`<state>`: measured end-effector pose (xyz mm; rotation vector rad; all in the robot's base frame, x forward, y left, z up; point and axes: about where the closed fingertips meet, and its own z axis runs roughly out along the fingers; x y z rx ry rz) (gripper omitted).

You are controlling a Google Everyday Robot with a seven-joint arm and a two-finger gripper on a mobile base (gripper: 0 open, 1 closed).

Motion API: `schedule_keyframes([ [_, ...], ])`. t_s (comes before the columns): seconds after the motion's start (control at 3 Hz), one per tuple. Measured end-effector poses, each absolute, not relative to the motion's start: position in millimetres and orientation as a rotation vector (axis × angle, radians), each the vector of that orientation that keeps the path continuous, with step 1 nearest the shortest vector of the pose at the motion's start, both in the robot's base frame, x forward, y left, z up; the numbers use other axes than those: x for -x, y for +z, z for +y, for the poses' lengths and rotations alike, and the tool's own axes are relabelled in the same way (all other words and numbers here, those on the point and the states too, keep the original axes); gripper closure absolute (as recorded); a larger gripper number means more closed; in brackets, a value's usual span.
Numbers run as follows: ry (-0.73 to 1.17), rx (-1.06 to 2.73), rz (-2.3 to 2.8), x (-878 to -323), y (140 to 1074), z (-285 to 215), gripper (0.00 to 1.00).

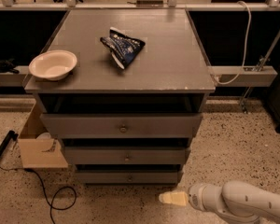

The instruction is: Open bottom drawer

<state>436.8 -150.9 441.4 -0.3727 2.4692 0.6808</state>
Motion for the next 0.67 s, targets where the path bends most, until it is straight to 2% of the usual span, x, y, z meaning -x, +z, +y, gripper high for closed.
schedule_keyframes([
  [0.67,0.649,0.365,2.542,-447,369,-138,0.0],
])
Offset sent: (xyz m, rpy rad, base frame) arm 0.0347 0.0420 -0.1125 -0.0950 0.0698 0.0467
